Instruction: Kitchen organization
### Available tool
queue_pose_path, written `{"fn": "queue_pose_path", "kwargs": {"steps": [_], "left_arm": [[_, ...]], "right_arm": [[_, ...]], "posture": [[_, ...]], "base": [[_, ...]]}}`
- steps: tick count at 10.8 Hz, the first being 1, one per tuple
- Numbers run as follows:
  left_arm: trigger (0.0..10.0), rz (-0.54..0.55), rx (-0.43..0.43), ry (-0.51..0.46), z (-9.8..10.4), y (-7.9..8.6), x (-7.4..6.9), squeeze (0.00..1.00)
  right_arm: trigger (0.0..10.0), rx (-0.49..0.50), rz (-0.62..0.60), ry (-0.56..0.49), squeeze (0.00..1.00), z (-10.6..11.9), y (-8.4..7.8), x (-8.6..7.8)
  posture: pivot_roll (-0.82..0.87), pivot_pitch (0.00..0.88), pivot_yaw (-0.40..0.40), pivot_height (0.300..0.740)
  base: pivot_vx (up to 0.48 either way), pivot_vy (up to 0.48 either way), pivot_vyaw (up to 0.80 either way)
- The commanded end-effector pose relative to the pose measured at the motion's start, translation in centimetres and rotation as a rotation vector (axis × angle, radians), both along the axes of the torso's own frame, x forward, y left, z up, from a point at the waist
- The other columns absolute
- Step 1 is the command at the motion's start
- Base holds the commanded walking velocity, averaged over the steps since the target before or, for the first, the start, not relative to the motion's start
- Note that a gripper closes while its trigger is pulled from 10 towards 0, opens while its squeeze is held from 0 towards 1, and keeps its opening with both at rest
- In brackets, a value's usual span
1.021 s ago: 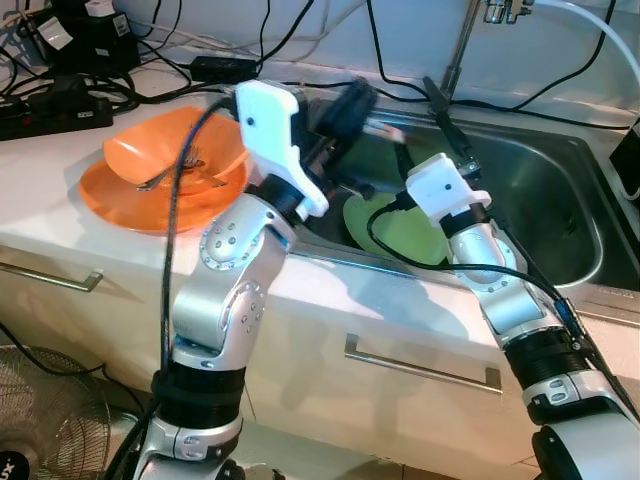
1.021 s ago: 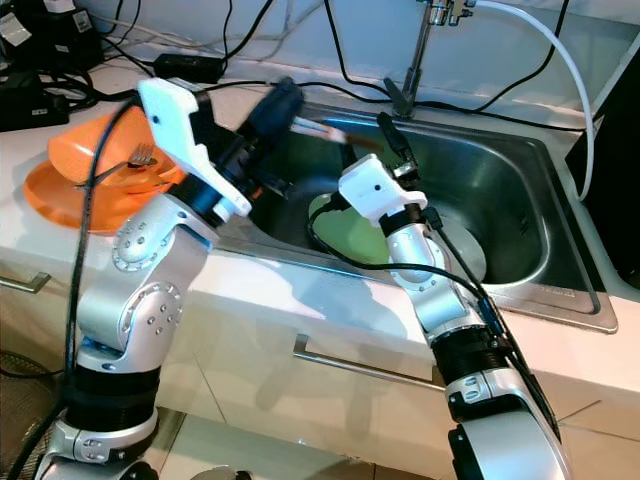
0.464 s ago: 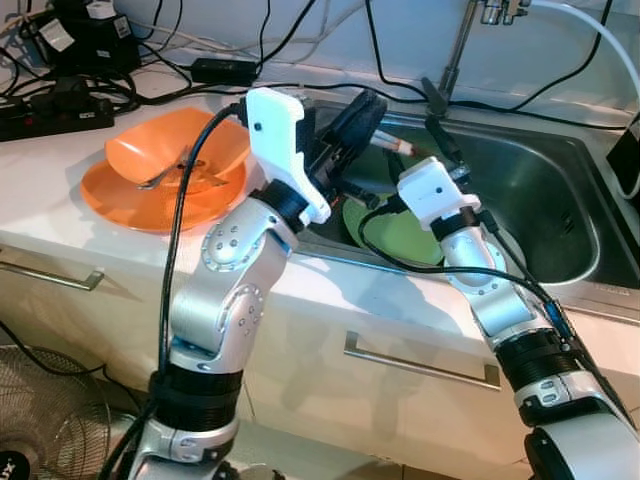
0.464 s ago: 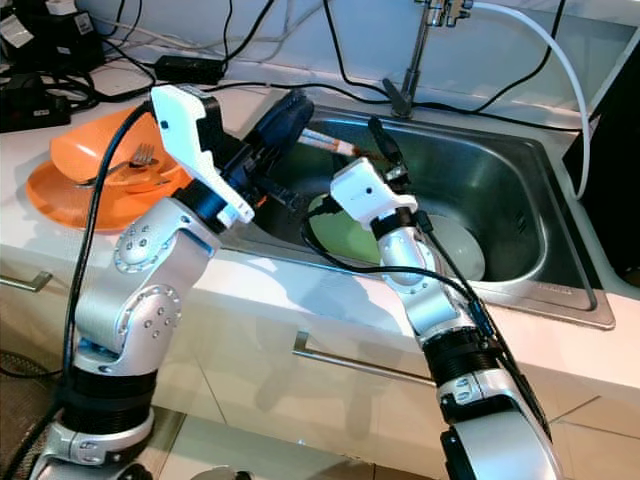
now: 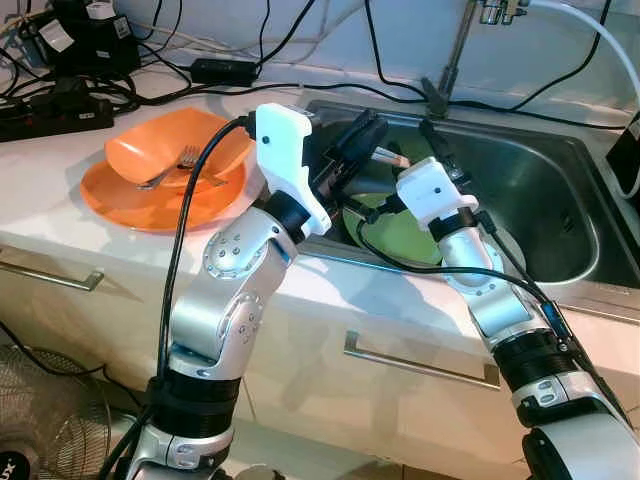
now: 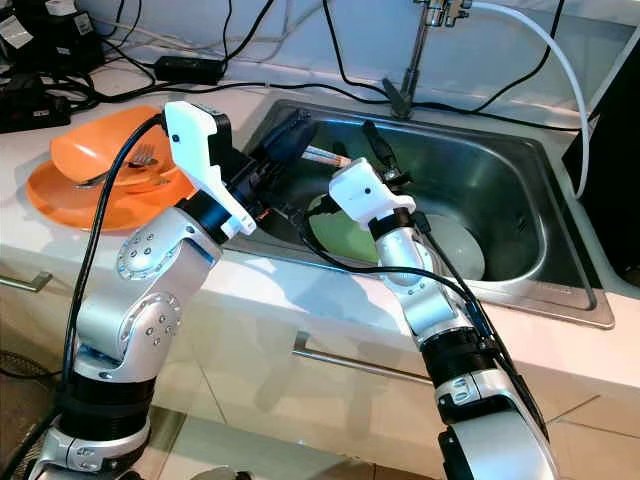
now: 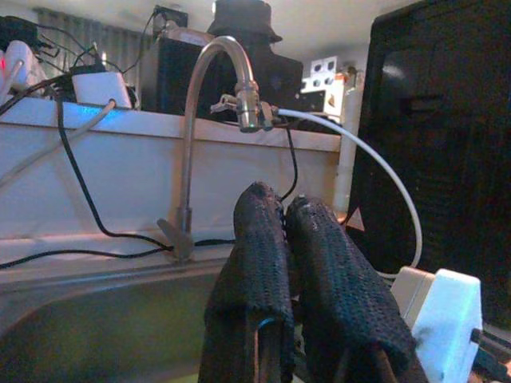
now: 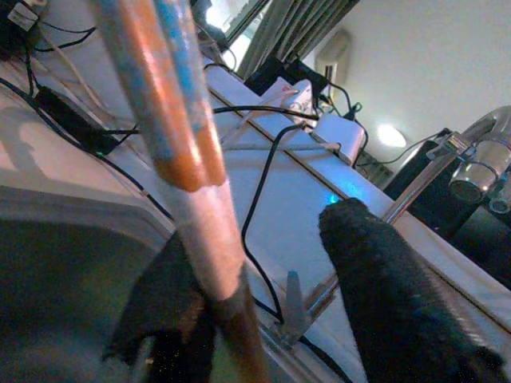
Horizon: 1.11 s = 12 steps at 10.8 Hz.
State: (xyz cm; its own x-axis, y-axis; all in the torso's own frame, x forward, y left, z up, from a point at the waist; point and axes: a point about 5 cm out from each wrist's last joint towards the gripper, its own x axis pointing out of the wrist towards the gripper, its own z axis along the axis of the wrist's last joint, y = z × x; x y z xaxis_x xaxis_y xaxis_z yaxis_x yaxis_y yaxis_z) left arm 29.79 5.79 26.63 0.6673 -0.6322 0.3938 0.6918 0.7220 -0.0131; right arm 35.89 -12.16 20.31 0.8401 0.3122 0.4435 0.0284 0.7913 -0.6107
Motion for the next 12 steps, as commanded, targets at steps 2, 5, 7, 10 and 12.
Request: {"fn": "queue_pose_path", "kwargs": {"steps": [2,5,7,10,12], "left_arm": [[10.0,0.040,0.008,0.010,-0.3,0.1,0.3,0.00],[10.0,0.073,0.002,0.018,-0.6,0.3,0.6,0.00],[10.0,0.110,-0.013,0.020,-0.6,0.7,0.9,0.00],[10.0,0.131,-0.018,0.020,-0.6,0.8,1.1,0.00],[10.0,0.125,-0.028,0.026,-0.6,0.8,1.2,1.00]], "right_arm": [[0.0,0.028,0.007,-0.035,0.00,1.1,0.1,0.1],[0.0,0.042,0.010,-0.031,0.00,1.1,0.0,0.1],[0.0,0.048,0.016,-0.028,0.00,1.1,0.0,0.1],[0.0,0.050,0.018,-0.024,0.00,1.1,0.0,0.1],[0.0,0.049,0.017,-0.021,0.00,1.0,0.0,0.1]], "posture": [[0.16,0.081,0.007,0.740],[0.16,0.080,0.006,0.740],[0.16,0.081,0.003,0.740],[0.16,0.081,0.002,0.740],[0.16,0.080,0.002,0.740]], "base": [[0.000,0.000,0.00],[0.000,0.000,0.00],[0.000,0.000,0.00],[0.000,0.000,0.00],[0.000,0.000,0.00]]}}
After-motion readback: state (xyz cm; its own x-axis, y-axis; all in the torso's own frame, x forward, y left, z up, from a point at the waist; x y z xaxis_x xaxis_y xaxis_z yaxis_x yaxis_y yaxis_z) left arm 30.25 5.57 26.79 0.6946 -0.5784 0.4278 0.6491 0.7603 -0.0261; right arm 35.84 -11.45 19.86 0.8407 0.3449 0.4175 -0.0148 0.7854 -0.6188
